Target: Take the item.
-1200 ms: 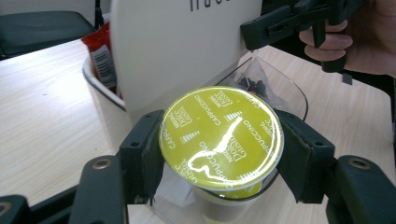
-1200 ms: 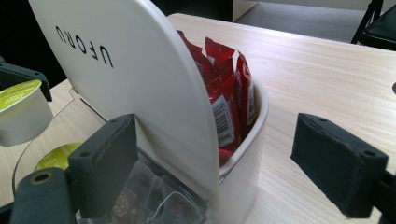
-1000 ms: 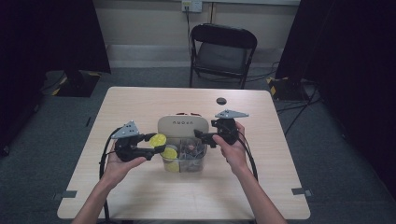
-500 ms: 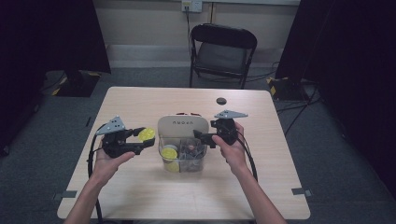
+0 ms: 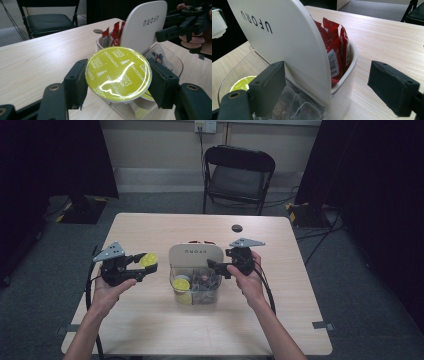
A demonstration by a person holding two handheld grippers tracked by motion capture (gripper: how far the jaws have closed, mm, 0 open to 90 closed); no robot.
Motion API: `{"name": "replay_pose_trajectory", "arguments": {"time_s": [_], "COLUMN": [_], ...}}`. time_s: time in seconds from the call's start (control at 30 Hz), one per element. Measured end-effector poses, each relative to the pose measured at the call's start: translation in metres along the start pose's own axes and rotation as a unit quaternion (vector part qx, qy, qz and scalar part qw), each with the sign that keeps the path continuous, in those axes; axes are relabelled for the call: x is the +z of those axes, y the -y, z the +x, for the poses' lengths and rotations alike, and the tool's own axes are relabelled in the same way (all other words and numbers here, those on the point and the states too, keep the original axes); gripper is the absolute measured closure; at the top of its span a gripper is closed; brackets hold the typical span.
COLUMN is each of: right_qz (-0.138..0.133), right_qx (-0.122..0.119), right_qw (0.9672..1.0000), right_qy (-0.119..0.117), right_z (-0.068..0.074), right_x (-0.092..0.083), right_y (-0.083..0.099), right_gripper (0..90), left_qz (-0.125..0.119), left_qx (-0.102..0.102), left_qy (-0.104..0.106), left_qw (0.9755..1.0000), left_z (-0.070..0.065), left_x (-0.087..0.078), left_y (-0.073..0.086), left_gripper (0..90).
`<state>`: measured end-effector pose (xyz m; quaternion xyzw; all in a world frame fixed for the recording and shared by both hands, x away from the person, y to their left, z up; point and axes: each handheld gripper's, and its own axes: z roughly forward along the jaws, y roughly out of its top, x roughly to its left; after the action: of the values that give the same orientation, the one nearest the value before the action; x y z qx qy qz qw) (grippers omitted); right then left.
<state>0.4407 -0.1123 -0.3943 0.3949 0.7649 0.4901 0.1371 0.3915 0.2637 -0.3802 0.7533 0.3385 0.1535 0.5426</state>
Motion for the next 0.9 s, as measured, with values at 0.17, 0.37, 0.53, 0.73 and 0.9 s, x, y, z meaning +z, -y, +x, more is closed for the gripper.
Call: {"name": "replay_pose_trajectory", "arguments": {"time_s": [0.17,0.37,0.53,0.73,0.9], "right_qz": [0.000,0.000,0.000,0.000,0.000], "right_qx": [0.000,0.000,0.000,0.000,0.001], "right_qw": [1.0000,1.0000,1.0000,1.0000,1.0000], "right_qy": [0.000,0.001,0.001,0.001,0.000], "right_z": [0.000,0.000,0.000,0.000,0.000], "right_x": [0.000,0.000,0.000,0.000,0.000], "right_y": [0.000,0.000,0.000,0.000,0.000], "right_gripper": [13.7,13.7,13.8,13.8,13.7], "left_qz": [-0.001,0.004,0.011,0.022,0.029], "left_qx": [-0.003,-0.008,-0.014,-0.021,-0.026], "left_qy": [-0.010,-0.019,-0.032,-0.048,-0.057], "left_qw": [0.9999,0.9998,0.9993,0.9984,0.9976], "left_z": [0.007,0.014,0.020,0.029,0.036], "left_x": [-0.004,-0.007,-0.006,-0.005,-0.004], "left_y": [0.002,0.006,0.011,0.017,0.024], "left_gripper": [38.0,38.0,38.0,38.1,38.1]}}
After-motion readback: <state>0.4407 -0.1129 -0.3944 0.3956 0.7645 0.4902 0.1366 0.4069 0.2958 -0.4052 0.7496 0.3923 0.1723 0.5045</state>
